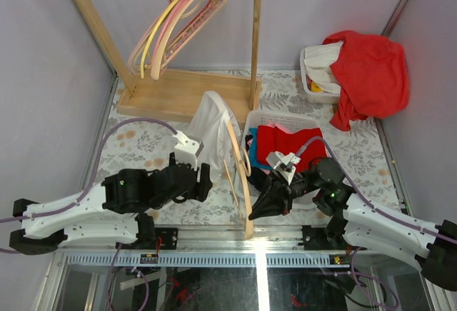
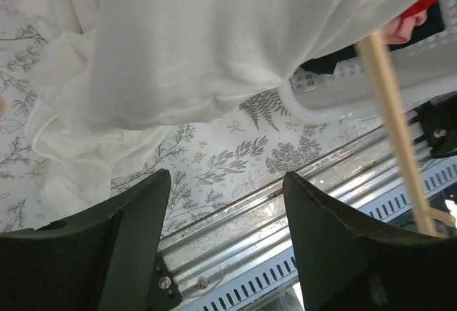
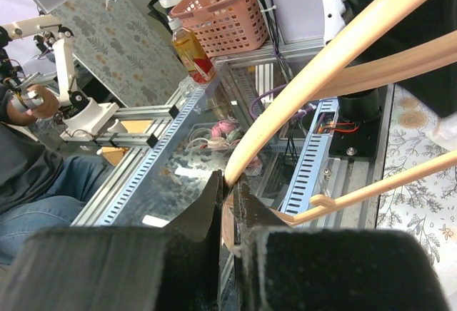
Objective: Place the t-shirt on the hanger
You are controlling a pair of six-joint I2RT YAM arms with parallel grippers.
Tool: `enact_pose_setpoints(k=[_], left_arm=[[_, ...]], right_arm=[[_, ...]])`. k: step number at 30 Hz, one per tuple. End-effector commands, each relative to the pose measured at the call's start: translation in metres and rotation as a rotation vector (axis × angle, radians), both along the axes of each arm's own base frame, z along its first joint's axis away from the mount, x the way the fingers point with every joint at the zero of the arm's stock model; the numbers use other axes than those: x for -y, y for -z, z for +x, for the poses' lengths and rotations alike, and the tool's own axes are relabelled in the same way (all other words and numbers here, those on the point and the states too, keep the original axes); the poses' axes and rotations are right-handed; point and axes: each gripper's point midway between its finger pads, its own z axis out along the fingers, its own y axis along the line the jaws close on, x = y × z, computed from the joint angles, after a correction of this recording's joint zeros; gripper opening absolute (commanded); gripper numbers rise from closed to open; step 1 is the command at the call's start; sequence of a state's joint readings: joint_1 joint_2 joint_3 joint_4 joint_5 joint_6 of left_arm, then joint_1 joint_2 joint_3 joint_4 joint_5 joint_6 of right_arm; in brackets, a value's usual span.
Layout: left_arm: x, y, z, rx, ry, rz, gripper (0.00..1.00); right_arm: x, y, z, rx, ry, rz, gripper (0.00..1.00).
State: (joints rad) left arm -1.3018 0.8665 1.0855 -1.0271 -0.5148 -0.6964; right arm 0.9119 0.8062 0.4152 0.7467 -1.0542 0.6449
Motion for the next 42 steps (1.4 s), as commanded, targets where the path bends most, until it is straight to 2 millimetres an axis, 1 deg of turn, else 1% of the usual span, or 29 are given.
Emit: enact_pose_setpoints(k=[1,4,8,11,14,18,21,26,28,30,31,33,37,38,40,42], left_arm=[[0.021,0.011,0.018,0.127,0.016,-0.067,0.65],[0.014,0.018,0.035,0.221,-0.050,-0.045,0.64],[0.008,0.013,0.048,0.255,-0.147,-0.012,0.61],[0.006,0.008,0.052,0.263,-0.210,-0.043,0.58],[0.005,0.008,0.052,0.296,-0.241,-0.079,0.60],[0.007,0.004,0.049,0.326,-0.223,-0.123,0.62],[0.011,0.004,0.048,0.340,-0.200,-0.137,0.63],[0.027,0.011,0.050,0.390,-0.135,-0.133,0.64],[0.036,0.008,0.051,0.410,-0.110,-0.159,0.62],[0.039,0.003,0.053,0.427,-0.115,-0.179,0.55],[0.037,0.002,0.055,0.434,-0.124,-0.175,0.48],[0.035,0.000,0.056,0.439,-0.140,-0.168,0.29],[0.026,-0.009,0.057,0.436,-0.166,-0.167,0.01],[0.023,-0.012,0.056,0.434,-0.171,-0.170,0.00],[0.016,-0.025,0.056,0.435,-0.195,-0.194,0.00],[0.006,-0.041,0.057,0.429,-0.234,-0.218,0.00]], right_arm=[[0.005,-0.048,-0.001,0.171,0.034,0.162,0.00],[0.009,-0.053,-0.003,0.182,0.039,0.166,0.00],[0.012,-0.058,-0.006,0.194,0.043,0.172,0.00],[0.014,-0.060,-0.007,0.199,0.044,0.177,0.00],[0.015,-0.062,-0.007,0.205,0.047,0.177,0.00],[0.018,-0.062,-0.009,0.212,0.050,0.171,0.00],[0.020,-0.064,-0.010,0.223,0.053,0.175,0.00],[0.024,-0.066,-0.012,0.230,0.056,0.183,0.00],[0.025,-0.068,-0.013,0.231,0.057,0.186,0.00],[0.025,-0.069,-0.014,0.235,0.060,0.188,0.00],[0.026,-0.069,-0.014,0.233,0.062,0.186,0.00],[0.026,-0.069,-0.014,0.235,0.065,0.188,0.00],[0.027,-0.070,-0.013,0.239,0.072,0.190,0.00],[0.027,-0.070,-0.014,0.239,0.073,0.190,0.00],[0.027,-0.069,-0.013,0.239,0.075,0.189,0.00],[0.027,-0.069,-0.013,0.238,0.074,0.186,0.00]])
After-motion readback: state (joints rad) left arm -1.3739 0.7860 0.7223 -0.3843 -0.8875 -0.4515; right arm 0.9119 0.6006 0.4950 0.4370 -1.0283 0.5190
